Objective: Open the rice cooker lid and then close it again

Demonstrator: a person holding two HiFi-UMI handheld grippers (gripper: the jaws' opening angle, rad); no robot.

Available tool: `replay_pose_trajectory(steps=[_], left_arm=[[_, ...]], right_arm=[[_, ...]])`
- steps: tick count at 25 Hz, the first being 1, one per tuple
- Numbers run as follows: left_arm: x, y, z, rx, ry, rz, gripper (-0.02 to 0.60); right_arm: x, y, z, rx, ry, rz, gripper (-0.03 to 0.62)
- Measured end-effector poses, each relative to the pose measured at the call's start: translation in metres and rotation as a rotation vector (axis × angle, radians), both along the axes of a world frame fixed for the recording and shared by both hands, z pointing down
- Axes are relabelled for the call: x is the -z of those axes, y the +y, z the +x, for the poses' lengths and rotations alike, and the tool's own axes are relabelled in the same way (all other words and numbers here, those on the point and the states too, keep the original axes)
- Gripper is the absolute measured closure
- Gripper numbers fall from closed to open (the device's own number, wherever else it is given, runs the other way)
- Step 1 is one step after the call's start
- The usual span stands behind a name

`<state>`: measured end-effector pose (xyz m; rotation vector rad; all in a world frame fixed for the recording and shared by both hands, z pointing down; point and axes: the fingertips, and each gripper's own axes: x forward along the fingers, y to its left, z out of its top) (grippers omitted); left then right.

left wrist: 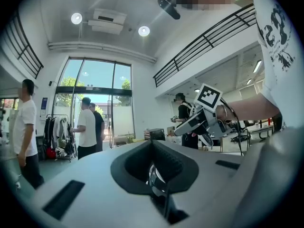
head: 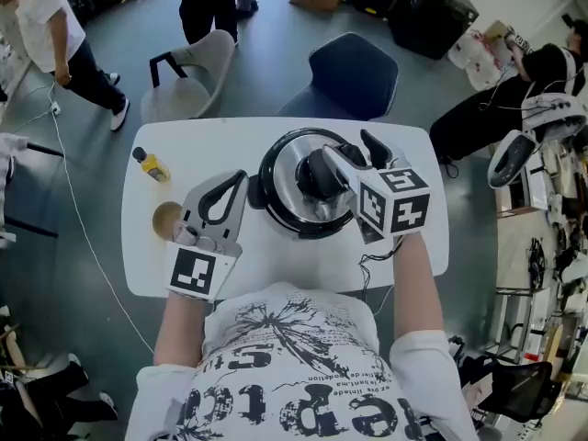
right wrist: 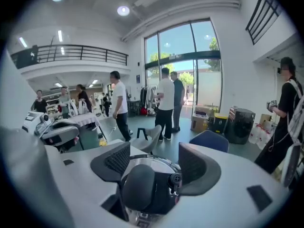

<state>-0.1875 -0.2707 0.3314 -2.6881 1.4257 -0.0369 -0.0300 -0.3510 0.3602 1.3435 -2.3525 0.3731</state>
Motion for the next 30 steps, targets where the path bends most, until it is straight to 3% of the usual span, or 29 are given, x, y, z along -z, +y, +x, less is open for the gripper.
replay_pose_trajectory(steps=[3,8,11,19,30], left_arm=[[0.012,0.001,0.010,0.012,0.002,0.007,0.568],[0.019,0.002,0.022,0.043,0.002,-0.019,0.568],[0.021,0.006,0.027,0.073,-0.009,-0.042,0.568],[0.015,0.006,0.027,0.099,-0.020,-0.065,0.568],[0.014,0.000,0.028,0.120,-0.029,-0.076,0.568]], right_arm=[[0.016,0.012,0.010,0.026,-0.042,0.114,0.339],[0.019,0.027,0.029,0.045,-0.106,0.242,0.440],[0.027,0.040,0.041,0.048,-0.113,0.337,0.578],[0.028,0.065,0.044,0.122,-0.131,0.453,0.583],[0.029,0.058,0.049,0.111,-0.148,0.449,0.583]])
